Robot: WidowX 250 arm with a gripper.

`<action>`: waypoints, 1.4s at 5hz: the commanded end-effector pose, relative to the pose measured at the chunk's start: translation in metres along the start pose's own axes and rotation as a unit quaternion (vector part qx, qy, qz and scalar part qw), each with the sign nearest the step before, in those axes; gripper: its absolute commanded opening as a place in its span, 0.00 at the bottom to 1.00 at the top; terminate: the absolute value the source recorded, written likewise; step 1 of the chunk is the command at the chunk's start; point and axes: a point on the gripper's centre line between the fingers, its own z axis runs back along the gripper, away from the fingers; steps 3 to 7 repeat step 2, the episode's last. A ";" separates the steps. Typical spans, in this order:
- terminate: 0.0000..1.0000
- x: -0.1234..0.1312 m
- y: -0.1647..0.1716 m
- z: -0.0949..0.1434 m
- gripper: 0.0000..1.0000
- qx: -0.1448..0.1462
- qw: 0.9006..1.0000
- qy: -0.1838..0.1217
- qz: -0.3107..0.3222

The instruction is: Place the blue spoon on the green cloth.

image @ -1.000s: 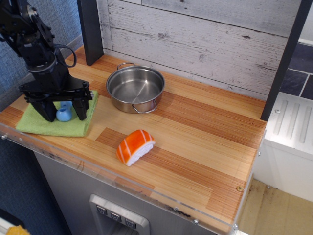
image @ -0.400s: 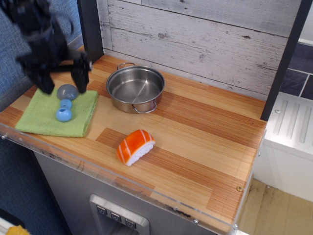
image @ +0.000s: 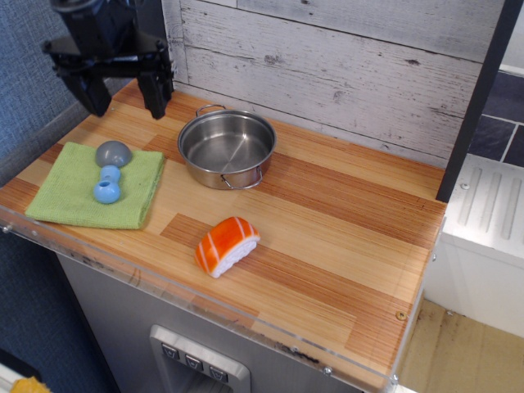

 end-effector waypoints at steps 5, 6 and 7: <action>1.00 0.007 0.002 0.016 1.00 0.003 1.000 -0.025 -0.006; 1.00 0.007 0.002 0.016 1.00 0.003 1.000 -0.025 -0.006; 1.00 0.007 0.002 0.016 1.00 0.003 1.000 -0.025 -0.006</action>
